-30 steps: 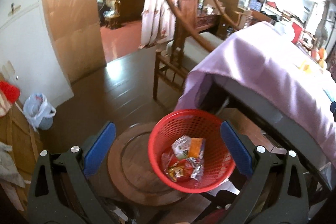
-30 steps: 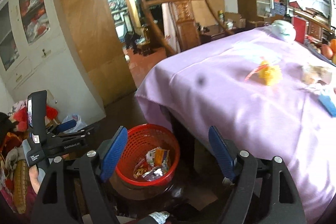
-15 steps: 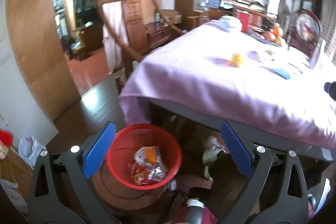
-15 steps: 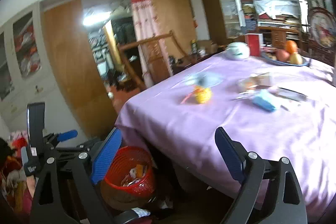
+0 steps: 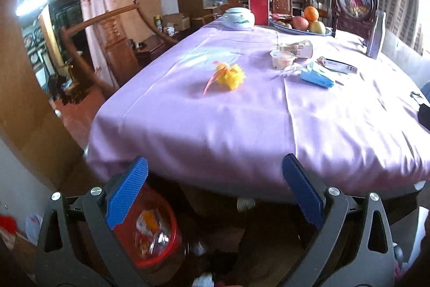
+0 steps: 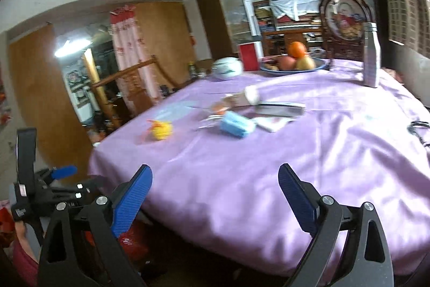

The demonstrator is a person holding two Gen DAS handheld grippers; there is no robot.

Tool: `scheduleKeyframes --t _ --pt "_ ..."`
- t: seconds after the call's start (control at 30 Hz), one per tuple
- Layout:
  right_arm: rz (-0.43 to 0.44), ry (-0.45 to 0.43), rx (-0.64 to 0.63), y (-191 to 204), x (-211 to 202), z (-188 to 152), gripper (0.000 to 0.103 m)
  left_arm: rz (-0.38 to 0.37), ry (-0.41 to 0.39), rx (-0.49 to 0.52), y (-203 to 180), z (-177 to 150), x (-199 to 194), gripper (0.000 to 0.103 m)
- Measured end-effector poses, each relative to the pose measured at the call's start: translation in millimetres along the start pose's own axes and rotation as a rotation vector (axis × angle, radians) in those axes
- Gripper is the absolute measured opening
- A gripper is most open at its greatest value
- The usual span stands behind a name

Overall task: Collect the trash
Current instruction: 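Return both grippers from the wastebasket to the table, then grasp the yellow pom-pom with the left gripper while the right gripper grasps the white medicine box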

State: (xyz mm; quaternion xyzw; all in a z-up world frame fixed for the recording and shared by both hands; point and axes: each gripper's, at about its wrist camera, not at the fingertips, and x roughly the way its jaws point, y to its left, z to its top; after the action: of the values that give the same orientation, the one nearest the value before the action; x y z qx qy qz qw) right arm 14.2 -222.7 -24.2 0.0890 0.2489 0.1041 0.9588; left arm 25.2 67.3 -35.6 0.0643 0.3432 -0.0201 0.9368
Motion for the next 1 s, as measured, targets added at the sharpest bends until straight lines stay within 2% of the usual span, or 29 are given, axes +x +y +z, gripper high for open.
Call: scheduleKeyframes --t 0.23,0.4,0.53,0.67,0.73,0.83,1.0 --pt "-0.102 0.012 -0.004 -44.9 39.9 23.2 0.093 -0.038 0.054 -0.035 -1.9 62.4 72.5 0.096" --pt "-0.106 0.033 0.039 -66.4 68.3 43.1 0.093 -0.047 0.103 -0.087 -0.5 109.1 129.8 0.096" --pt "-0.1 0.045 0.056 -71.1 83.6 51.7 0.093 -0.079 0.169 -0.151 1.7 129.4 170.8 0.096" --pt "-0.097 0.071 0.059 -73.8 99.5 55.5 0.093 -0.084 0.264 -0.208 7.0 130.6 203.9 0.096" --pt "-0.092 0.088 0.058 -75.1 105.7 56.5 0.093 -0.125 0.298 -0.236 11.3 127.6 211.3 0.096" --pt "-0.093 0.121 0.033 -75.5 118.3 61.6 0.093 -0.12 0.294 -0.206 7.6 127.0 210.8 0.096" --pt "-0.128 0.188 -0.103 -81.2 156.5 89.5 0.093 -0.096 0.309 -0.166 2.0 125.9 211.0 0.096"
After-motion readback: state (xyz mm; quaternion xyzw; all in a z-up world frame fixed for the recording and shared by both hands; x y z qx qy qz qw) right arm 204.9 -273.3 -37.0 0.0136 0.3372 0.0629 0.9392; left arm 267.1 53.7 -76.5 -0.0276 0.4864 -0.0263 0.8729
